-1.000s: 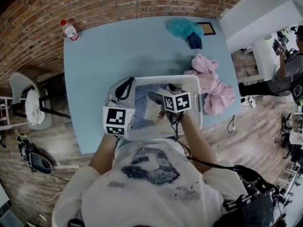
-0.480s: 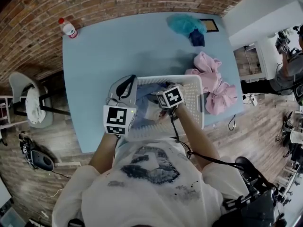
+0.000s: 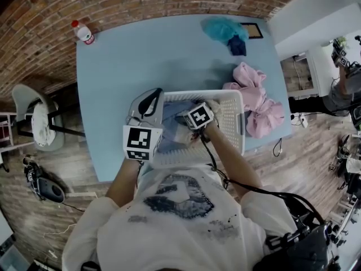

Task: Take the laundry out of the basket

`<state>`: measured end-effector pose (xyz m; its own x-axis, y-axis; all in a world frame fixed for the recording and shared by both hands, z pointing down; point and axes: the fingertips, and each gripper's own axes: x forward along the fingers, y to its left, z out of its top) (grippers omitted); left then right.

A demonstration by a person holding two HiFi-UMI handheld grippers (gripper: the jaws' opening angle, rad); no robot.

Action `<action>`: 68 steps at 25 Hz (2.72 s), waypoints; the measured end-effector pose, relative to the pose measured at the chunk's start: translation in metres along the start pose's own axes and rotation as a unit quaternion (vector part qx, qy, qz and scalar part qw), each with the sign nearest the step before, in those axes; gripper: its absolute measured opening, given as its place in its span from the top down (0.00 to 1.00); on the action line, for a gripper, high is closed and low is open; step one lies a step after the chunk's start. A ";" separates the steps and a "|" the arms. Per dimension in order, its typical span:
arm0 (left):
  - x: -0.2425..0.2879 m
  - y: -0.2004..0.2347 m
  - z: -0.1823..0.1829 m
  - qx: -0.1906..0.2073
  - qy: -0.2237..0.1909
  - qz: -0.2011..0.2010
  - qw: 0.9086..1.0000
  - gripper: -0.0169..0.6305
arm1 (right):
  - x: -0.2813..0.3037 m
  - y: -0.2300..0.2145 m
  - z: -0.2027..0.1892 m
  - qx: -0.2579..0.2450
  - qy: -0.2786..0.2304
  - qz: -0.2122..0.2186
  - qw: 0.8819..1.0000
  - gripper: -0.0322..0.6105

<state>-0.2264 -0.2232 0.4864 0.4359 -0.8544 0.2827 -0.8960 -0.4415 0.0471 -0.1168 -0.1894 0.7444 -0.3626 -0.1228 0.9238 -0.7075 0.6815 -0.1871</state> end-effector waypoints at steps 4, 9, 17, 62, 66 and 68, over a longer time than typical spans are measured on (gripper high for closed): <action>-0.002 0.001 -0.002 0.000 0.002 0.002 1.000 0.99 | 0.007 0.000 -0.005 -0.005 -0.006 -0.005 1.000 0.15; -0.003 0.002 -0.005 -0.004 0.005 0.005 1.000 0.99 | 0.011 0.006 -0.001 -0.026 -0.021 -0.001 0.999 0.15; -0.009 0.002 0.002 -0.008 -0.008 0.013 1.000 0.99 | 0.006 0.031 -0.015 -0.071 0.029 0.040 0.996 0.52; -0.081 -0.034 0.050 0.023 -0.058 0.082 0.995 0.99 | -0.286 0.042 0.067 0.070 -0.411 0.093 0.904 0.70; -0.083 -0.040 0.068 0.033 -0.075 0.086 0.993 0.99 | -0.327 0.042 0.076 0.046 -0.448 0.065 0.891 0.70; -0.085 -0.043 0.078 0.037 -0.084 0.088 0.992 0.99 | -0.347 0.043 0.079 0.034 -0.464 0.051 0.884 0.70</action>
<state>-0.2181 -0.1531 0.3854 0.2876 -0.9507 0.1164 -0.9534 -0.2958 -0.0603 -0.0693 -0.1744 0.3889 -0.7455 -0.6239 0.2344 -0.6659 0.6819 -0.3028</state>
